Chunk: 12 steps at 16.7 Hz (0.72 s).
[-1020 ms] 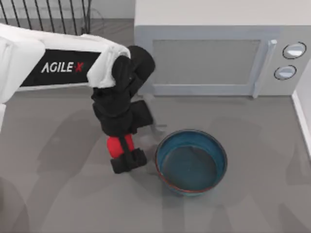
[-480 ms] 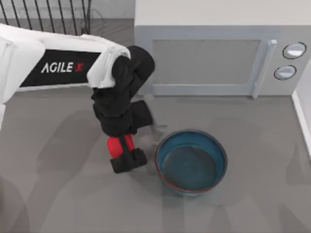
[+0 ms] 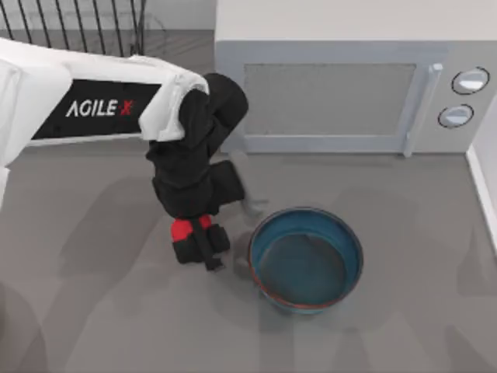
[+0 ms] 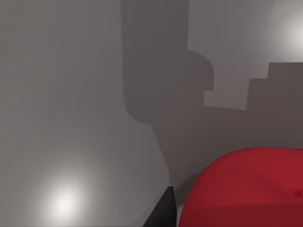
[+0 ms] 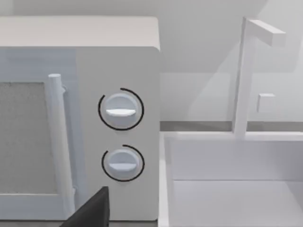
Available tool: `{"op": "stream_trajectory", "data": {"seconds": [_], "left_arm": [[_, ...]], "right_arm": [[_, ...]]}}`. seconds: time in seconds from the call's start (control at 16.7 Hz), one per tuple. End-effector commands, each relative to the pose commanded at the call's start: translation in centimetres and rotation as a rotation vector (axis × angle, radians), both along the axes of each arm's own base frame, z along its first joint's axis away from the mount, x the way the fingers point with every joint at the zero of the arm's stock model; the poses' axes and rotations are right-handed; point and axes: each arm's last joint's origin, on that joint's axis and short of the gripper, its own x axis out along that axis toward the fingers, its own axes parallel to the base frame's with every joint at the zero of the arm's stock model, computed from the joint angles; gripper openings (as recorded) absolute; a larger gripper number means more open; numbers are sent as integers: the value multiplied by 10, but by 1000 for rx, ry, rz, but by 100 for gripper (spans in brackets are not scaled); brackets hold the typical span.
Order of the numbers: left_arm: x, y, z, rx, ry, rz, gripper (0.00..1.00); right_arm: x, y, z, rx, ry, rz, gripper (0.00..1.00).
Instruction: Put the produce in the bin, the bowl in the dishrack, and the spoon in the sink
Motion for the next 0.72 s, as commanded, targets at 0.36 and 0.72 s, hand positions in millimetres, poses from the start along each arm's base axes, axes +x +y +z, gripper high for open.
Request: {"op": "stream_trajectory", "data": {"seconds": [0.36,0.72], "left_arm": [[0,0,0,0,0,0,0],[1,-1,17,-8,-10,3,0]], "right_arm": [[0,0,0,0,0,0,100],[0,0,0,0,0,0,100]]}}
